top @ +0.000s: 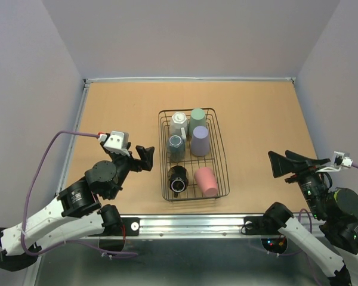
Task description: Load the cups into the dish rack
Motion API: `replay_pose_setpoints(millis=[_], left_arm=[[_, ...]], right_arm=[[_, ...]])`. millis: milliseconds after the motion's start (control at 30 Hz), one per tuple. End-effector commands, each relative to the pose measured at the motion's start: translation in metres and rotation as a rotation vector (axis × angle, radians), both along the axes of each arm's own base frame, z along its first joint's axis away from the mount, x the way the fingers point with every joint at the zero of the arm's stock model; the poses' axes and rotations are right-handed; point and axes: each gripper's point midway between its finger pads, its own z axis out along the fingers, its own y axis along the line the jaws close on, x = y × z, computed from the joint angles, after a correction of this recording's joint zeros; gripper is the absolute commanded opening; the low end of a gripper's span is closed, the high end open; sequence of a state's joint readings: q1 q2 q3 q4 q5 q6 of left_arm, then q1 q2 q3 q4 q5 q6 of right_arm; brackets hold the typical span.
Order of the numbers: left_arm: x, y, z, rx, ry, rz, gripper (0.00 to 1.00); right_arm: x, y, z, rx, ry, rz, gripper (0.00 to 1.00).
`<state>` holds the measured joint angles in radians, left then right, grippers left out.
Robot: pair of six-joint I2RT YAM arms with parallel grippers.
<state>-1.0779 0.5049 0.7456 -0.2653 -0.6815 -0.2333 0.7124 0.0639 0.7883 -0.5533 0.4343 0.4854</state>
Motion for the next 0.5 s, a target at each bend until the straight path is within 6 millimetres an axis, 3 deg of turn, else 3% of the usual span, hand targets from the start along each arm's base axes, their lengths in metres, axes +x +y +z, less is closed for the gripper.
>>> replay_pose_setpoints(millis=[0,467], left_arm=[[0.0034,0.0039,0.0063,-0.029,-0.030,0.025,0.98],[0.0094,0.0038,0.0009,0.007,-0.022,0.051,0.98]], right_arm=[[0.0026,-0.0016,-0.0028,-0.012,-0.004,-0.017,1.00],[0.0085,0.0044,-0.0078,-0.045,0.017,-0.012,1.00]])
